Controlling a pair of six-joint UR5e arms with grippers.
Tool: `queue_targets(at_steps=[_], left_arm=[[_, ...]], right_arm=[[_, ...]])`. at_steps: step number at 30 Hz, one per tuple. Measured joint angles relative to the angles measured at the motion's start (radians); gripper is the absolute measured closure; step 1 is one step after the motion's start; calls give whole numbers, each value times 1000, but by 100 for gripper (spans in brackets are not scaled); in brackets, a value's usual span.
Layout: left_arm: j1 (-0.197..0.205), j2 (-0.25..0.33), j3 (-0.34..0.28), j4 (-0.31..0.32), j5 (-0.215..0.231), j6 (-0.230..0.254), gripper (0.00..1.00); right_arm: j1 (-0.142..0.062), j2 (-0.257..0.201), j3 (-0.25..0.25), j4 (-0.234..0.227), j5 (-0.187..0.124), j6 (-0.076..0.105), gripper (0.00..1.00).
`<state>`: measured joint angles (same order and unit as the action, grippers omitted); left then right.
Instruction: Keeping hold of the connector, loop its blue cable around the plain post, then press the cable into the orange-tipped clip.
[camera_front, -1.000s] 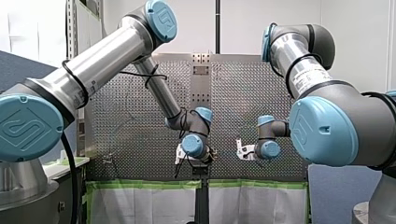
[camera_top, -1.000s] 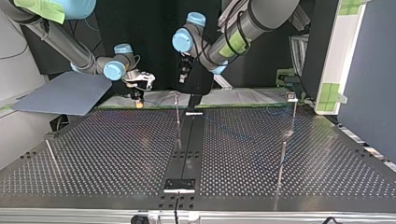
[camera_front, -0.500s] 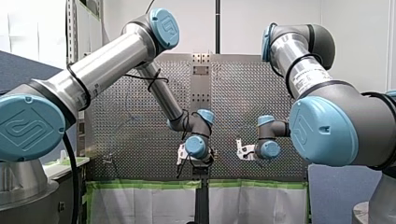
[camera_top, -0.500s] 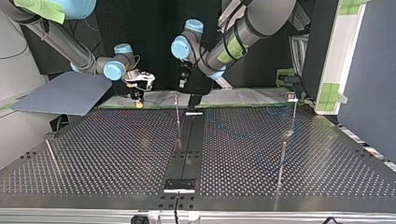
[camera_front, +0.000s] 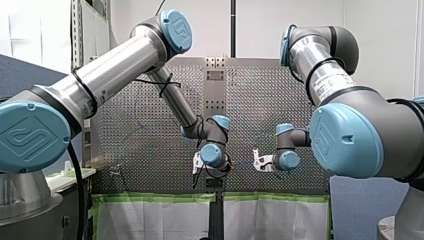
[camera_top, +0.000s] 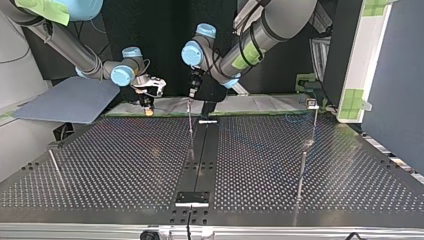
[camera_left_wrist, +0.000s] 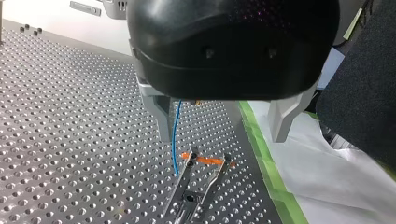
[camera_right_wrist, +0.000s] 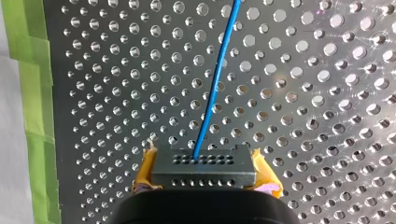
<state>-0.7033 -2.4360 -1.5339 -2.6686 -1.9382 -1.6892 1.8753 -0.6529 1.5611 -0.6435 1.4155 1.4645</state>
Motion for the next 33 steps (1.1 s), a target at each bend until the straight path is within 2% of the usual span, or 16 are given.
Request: queue_targets(at_steps=[20,26,29,33], left_arm=[[-3,1,0,-13,-13,-22,0],[-11,1,-1,-54,-59,-11,0],[-16,2,-1,-78,-79,-6,0],[-30,15,-16,-100,-99,9,0]], right_arm=[[1,0,1,3,-1,1,100],[6,0,18,-1,3,-1,100],[10,0,41,-17,5,-1,100],[18,1,77,-51,7,8,100]])
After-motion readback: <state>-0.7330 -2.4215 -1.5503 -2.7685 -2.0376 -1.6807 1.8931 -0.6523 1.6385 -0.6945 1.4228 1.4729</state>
